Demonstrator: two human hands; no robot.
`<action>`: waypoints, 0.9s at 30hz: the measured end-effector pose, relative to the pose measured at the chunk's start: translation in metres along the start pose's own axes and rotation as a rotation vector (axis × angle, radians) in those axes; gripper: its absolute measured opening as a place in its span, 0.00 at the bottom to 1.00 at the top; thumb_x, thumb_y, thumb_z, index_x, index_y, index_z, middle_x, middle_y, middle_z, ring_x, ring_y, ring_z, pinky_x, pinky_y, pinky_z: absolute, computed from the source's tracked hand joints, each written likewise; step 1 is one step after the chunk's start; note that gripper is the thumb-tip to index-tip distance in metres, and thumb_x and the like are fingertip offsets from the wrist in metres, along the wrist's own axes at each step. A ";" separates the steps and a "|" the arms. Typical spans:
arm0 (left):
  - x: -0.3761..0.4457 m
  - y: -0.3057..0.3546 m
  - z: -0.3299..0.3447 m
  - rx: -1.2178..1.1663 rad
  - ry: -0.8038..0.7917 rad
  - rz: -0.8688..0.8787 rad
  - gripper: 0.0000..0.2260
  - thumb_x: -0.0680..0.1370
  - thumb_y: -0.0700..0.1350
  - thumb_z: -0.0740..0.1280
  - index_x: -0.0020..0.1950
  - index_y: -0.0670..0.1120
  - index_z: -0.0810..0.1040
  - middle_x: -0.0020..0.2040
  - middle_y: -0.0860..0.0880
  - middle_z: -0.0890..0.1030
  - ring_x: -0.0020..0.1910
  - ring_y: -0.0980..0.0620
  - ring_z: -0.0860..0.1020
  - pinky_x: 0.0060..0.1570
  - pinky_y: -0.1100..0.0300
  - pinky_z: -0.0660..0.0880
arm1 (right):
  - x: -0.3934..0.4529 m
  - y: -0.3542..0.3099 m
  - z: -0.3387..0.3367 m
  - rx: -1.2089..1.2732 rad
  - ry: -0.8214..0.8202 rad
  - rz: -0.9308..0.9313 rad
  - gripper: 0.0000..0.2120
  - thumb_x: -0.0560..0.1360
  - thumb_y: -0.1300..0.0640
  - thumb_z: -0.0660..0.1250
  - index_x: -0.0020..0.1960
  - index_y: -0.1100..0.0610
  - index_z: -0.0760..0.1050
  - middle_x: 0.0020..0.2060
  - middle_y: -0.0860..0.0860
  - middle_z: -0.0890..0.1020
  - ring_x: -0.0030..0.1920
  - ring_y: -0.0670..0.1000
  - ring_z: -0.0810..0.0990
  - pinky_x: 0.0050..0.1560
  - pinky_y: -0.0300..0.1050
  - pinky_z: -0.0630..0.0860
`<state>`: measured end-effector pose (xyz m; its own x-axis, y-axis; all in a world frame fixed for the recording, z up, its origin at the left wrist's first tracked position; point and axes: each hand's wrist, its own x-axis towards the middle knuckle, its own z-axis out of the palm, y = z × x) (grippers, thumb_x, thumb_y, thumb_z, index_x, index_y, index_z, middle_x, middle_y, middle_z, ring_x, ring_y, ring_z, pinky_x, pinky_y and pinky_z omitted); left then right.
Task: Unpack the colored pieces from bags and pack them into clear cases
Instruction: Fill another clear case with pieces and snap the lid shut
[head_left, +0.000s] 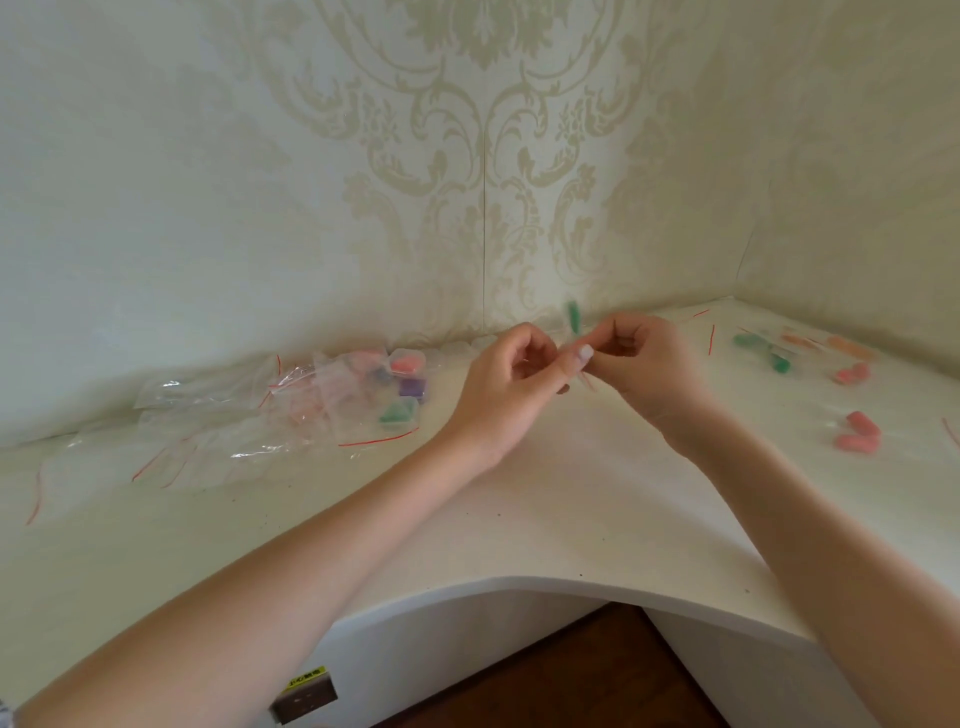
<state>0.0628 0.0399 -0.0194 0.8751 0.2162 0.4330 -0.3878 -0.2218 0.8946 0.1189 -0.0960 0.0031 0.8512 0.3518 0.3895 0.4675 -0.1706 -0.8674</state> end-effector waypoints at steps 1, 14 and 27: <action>0.000 0.000 0.000 -0.028 0.002 -0.035 0.16 0.75 0.48 0.71 0.43 0.36 0.73 0.39 0.40 0.79 0.38 0.49 0.80 0.44 0.54 0.78 | -0.002 0.000 0.002 -0.038 -0.020 -0.021 0.09 0.70 0.59 0.73 0.33 0.53 0.76 0.27 0.43 0.79 0.29 0.41 0.73 0.32 0.31 0.67; -0.002 0.007 -0.004 -0.133 -0.035 -0.220 0.09 0.78 0.39 0.65 0.37 0.44 0.73 0.33 0.48 0.80 0.33 0.52 0.80 0.42 0.60 0.76 | -0.003 -0.002 -0.001 -0.030 -0.285 0.064 0.11 0.72 0.59 0.72 0.35 0.57 0.71 0.22 0.45 0.74 0.24 0.43 0.69 0.29 0.33 0.65; 0.002 0.005 -0.006 0.004 -0.101 -0.210 0.11 0.81 0.39 0.60 0.40 0.45 0.77 0.36 0.49 0.80 0.31 0.55 0.79 0.39 0.60 0.76 | -0.001 -0.002 -0.010 0.132 -0.431 0.290 0.11 0.75 0.53 0.69 0.37 0.56 0.71 0.28 0.48 0.74 0.29 0.45 0.71 0.31 0.37 0.67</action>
<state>0.0613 0.0445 -0.0134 0.9610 0.1623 0.2240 -0.1932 -0.1859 0.9634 0.1194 -0.1054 0.0071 0.7525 0.6585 -0.0102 0.1702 -0.2093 -0.9629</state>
